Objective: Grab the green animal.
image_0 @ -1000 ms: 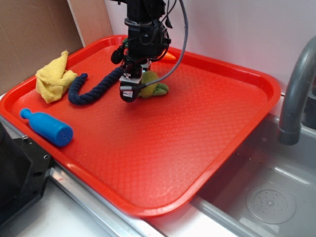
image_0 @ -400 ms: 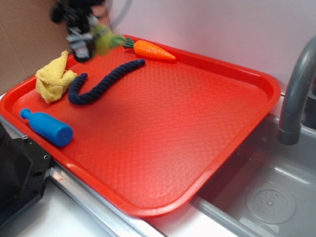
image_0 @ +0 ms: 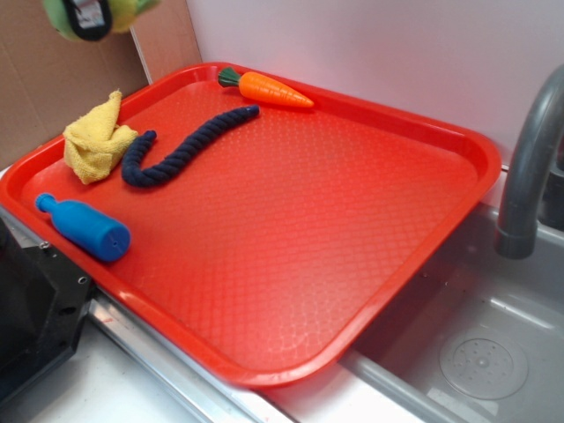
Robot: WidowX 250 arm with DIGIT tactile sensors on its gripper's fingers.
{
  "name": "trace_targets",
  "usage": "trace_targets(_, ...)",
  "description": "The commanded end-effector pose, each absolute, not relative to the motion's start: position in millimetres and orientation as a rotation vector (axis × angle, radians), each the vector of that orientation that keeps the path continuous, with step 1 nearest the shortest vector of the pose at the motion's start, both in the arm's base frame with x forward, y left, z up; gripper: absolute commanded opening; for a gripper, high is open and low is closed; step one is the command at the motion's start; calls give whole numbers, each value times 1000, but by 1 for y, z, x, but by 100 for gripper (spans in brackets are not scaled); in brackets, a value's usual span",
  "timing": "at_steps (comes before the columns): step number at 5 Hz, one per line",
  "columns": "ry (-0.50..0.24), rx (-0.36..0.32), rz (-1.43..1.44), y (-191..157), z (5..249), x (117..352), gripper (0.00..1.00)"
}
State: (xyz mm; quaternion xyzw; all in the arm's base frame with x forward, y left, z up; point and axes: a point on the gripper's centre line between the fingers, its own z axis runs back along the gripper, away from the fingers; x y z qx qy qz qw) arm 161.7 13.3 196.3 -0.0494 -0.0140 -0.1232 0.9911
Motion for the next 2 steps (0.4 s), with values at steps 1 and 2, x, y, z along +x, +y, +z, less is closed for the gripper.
trace_targets(1, -332, -42, 230, 4, 217, 165, 0)
trace_targets(2, -334, -53, 314, 5, 214, 171, 0)
